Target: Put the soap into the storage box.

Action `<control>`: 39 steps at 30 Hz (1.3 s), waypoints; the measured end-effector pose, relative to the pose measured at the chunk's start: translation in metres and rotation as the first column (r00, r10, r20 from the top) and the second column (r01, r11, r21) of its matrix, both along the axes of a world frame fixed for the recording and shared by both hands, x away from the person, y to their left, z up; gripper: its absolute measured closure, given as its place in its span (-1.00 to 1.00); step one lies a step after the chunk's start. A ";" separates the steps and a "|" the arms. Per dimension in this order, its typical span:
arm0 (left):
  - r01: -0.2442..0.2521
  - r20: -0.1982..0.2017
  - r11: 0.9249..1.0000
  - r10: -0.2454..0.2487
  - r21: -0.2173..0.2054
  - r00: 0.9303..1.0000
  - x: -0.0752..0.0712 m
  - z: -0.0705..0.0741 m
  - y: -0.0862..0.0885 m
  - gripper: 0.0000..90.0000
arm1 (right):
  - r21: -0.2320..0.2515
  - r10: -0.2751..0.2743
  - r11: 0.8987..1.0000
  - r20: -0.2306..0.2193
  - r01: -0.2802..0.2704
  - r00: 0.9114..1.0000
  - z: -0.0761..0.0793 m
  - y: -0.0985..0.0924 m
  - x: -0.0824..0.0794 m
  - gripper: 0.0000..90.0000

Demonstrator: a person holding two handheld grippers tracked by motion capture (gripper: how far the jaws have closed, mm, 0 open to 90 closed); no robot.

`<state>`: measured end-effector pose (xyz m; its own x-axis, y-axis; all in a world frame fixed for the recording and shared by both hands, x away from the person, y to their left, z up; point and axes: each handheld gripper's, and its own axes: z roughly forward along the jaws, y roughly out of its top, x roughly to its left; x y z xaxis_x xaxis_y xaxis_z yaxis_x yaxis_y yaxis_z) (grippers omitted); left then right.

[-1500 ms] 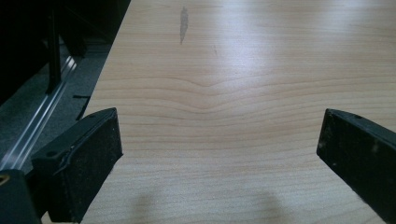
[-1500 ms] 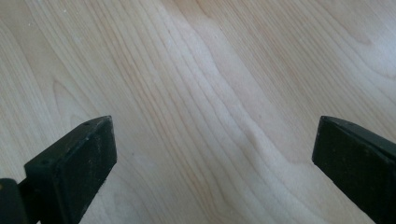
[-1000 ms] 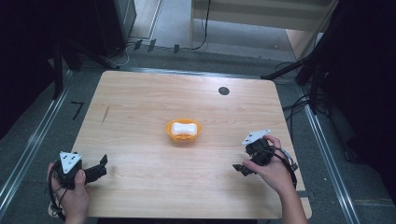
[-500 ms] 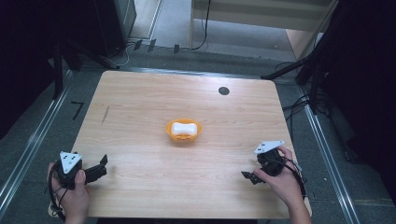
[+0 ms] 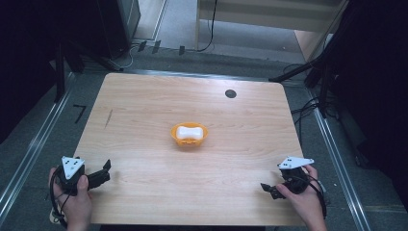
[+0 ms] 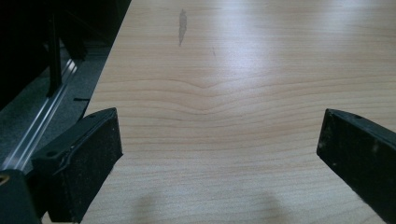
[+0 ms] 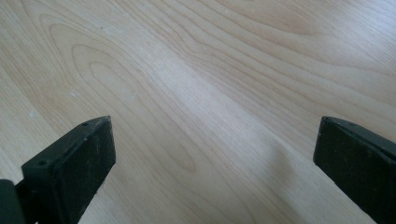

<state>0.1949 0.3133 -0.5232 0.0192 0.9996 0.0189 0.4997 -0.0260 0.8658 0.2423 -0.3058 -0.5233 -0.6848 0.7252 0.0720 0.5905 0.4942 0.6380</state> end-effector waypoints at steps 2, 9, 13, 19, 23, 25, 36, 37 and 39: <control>0.002 0.000 1.000 -0.002 0.001 1.000 0.000 0.000 0.000 -0.99 | 0.008 -0.009 1.000 0.008 0.009 1.000 -0.002 -0.005 -0.003 -1.00; 0.001 0.002 1.000 -0.001 -0.006 1.000 -0.001 0.000 0.001 -0.99 | 0.056 -0.055 0.997 0.039 0.053 0.998 -0.007 -0.021 -0.013 -1.00; 0.004 0.000 1.000 -0.004 -0.008 1.000 -0.001 0.000 0.001 -0.99 | 0.095 -0.095 0.992 0.067 0.088 0.993 -0.010 -0.032 -0.020 -1.00; 0.007 0.007 1.000 -0.007 -0.005 1.000 -0.002 0.000 0.001 -0.99 | 0.154 -0.160 0.977 0.095 0.145 0.982 -0.016 -0.049 -0.031 -1.00; 0.011 0.012 1.000 -0.011 -0.010 1.000 -0.003 0.000 0.001 -0.99 | 0.170 -0.187 0.971 0.106 0.167 0.977 -0.020 -0.060 -0.039 -1.00; 0.012 0.010 1.000 -0.012 -0.008 1.000 -0.003 0.000 0.001 -0.99 | 0.185 -0.200 0.967 0.107 0.178 0.974 -0.022 -0.066 -0.042 -1.00; 0.021 0.015 1.000 -0.021 -0.010 1.000 -0.003 0.001 0.001 -0.99 | 0.311 -0.277 0.926 0.172 0.215 0.945 -0.026 -0.076 -0.049 -1.00; 0.021 0.015 1.000 -0.021 -0.010 1.000 -0.003 0.001 0.001 -0.99 | 0.311 -0.277 0.926 0.172 0.215 0.945 -0.026 -0.076 -0.049 -1.00; 0.031 0.031 0.999 -0.031 -0.013 0.999 -0.005 0.000 0.001 -0.99 | 0.305 -0.279 0.928 0.179 0.216 0.943 -0.028 -0.078 -0.050 -1.00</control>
